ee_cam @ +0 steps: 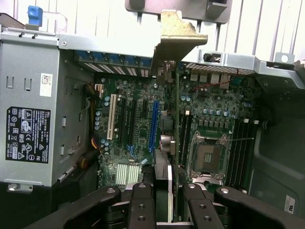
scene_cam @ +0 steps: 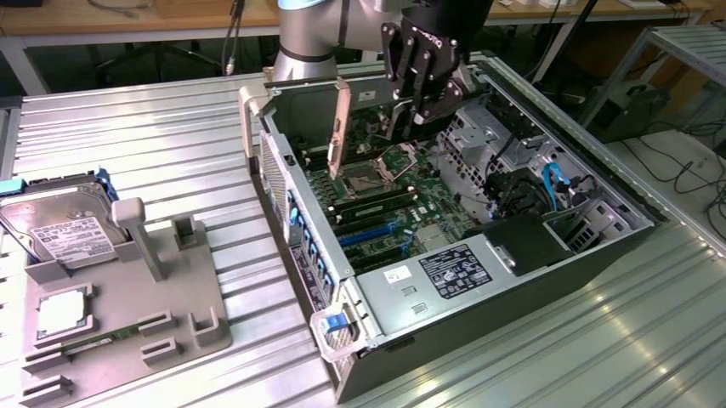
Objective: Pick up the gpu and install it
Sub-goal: 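Insert the gpu into the slot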
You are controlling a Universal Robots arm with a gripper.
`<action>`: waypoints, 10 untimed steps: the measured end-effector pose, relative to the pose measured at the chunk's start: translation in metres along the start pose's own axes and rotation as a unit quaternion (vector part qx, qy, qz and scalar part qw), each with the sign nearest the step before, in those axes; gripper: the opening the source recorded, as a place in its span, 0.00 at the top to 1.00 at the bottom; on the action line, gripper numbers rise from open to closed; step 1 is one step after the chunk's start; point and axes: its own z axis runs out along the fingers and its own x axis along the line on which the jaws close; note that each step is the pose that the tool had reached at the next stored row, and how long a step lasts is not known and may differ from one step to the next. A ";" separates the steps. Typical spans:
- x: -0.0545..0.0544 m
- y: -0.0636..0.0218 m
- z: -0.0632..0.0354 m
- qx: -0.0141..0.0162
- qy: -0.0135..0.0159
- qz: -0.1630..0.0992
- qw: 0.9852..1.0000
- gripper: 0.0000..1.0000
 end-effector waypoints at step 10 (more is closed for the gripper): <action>0.000 0.0000 0.0030 0.000 0.000 0.001 1.000 0.73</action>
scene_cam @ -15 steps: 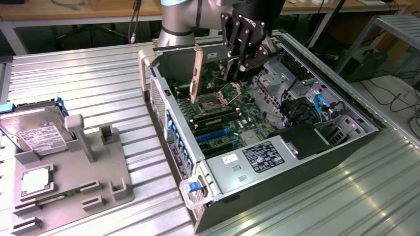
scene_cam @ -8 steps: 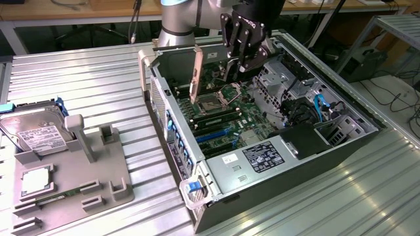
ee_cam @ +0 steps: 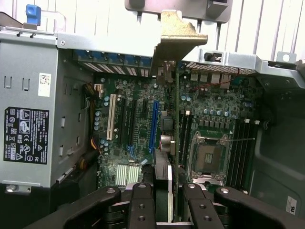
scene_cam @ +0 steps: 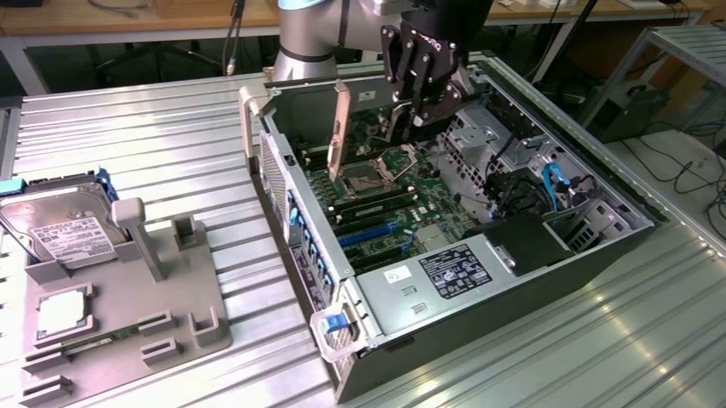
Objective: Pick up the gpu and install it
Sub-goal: 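Insert the gpu into the slot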
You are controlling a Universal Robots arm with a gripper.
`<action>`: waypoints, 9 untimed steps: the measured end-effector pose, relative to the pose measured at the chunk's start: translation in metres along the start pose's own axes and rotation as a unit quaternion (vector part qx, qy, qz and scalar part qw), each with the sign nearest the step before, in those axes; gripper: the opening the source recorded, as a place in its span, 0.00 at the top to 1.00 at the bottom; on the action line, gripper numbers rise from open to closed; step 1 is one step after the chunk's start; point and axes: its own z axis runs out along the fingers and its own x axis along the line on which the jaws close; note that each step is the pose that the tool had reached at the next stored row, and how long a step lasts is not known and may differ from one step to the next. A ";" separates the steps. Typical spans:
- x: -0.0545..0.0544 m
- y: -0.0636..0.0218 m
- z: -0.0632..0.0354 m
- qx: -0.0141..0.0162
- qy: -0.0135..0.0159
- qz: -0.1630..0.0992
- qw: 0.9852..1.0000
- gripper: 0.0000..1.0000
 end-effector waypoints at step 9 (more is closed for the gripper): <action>0.000 0.0000 0.0034 0.000 0.000 0.005 1.000 0.73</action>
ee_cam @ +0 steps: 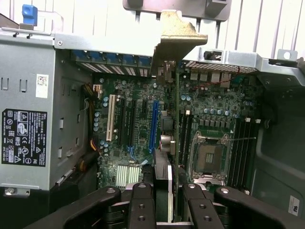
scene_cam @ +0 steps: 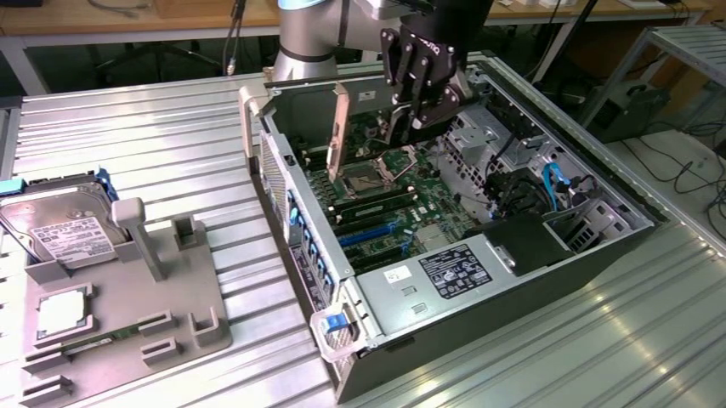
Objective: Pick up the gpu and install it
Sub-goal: 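Insert the gpu into the slot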
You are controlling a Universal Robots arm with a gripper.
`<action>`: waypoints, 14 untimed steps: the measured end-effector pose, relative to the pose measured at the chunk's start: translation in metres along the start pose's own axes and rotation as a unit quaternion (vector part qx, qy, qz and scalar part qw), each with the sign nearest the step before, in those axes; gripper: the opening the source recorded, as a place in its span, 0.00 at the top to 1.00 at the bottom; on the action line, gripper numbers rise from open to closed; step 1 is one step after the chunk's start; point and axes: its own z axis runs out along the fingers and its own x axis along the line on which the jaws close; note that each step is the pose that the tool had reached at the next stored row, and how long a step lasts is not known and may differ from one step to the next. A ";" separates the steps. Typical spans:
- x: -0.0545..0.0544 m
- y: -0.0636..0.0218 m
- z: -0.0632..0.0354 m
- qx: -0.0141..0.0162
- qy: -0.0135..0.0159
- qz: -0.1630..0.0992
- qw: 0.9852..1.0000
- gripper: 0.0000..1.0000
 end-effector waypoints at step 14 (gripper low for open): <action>0.000 0.0000 0.0034 0.000 0.000 0.000 1.000 0.73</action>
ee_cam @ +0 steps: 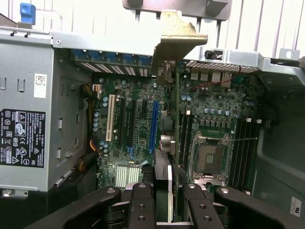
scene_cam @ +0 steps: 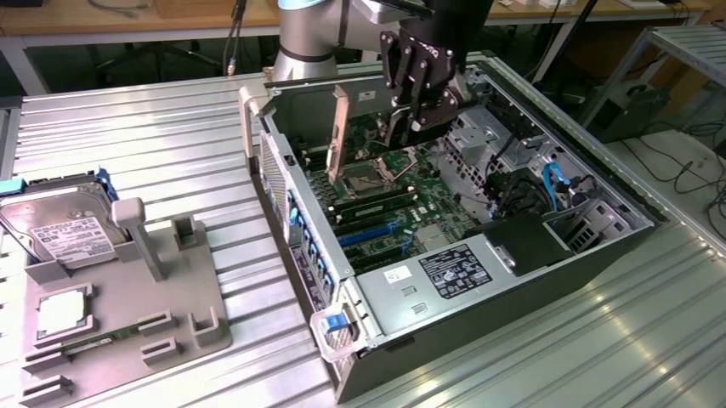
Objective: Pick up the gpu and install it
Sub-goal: 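Insert the gpu into the slot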
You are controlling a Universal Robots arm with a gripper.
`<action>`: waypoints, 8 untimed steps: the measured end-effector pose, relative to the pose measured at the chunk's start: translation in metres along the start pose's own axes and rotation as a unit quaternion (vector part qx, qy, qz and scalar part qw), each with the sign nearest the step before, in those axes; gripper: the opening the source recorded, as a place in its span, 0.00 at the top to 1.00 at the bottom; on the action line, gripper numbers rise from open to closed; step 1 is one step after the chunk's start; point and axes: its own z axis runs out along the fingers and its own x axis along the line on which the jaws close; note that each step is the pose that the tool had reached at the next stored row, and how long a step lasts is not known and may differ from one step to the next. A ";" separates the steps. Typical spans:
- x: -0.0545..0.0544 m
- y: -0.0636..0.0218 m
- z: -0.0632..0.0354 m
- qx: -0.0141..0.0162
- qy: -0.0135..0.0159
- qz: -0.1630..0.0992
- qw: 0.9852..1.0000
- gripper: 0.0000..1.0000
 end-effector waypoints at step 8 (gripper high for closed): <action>0.000 0.0000 0.0024 0.000 0.000 0.000 1.000 0.73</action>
